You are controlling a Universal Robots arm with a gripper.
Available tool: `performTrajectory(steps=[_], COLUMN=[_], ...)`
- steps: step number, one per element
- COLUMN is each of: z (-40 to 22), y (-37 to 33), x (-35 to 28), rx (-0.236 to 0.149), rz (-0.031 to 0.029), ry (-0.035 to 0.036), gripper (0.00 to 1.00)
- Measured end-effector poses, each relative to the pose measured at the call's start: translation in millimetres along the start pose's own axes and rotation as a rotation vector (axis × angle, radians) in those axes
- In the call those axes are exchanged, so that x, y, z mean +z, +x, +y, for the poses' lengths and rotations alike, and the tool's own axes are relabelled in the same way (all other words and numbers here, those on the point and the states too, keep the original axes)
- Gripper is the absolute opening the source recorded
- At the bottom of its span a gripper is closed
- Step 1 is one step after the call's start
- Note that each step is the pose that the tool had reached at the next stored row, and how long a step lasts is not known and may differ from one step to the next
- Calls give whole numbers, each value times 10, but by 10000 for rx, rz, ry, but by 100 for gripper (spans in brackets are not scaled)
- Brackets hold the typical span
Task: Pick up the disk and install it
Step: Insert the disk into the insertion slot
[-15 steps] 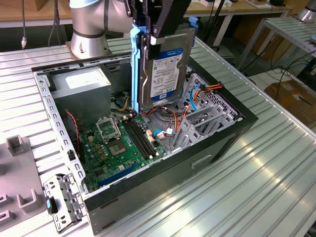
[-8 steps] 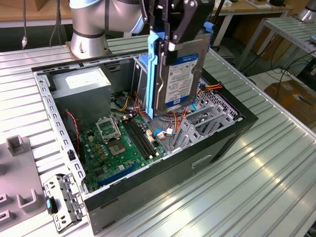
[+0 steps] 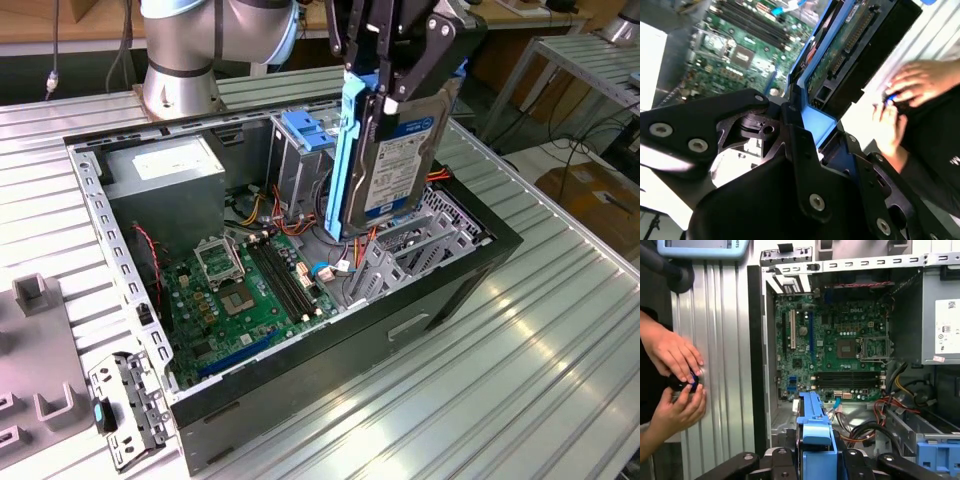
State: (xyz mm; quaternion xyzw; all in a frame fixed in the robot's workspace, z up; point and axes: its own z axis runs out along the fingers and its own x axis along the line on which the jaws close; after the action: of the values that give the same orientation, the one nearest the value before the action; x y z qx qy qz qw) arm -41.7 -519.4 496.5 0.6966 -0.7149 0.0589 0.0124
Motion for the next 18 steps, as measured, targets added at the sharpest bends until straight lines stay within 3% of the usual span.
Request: performTrajectory(steps=[1,2,5,6,7,8,14,18], z=[-6,-7,-9,-18,-45,-107,-286,-401], y=[12,40,111,134,146,153,175,204], x=[1,5,18,21,26,31,69,112], rx=[11,13,-15,-26,-39,-54,-55,-55], rz=[-178,-266,-277,-275,-274,-270,-378,-388], ry=[-6,-9,-17,-63,-168,-329,-343,-344], gripper=[37,37,37,37,37,37,37,37])
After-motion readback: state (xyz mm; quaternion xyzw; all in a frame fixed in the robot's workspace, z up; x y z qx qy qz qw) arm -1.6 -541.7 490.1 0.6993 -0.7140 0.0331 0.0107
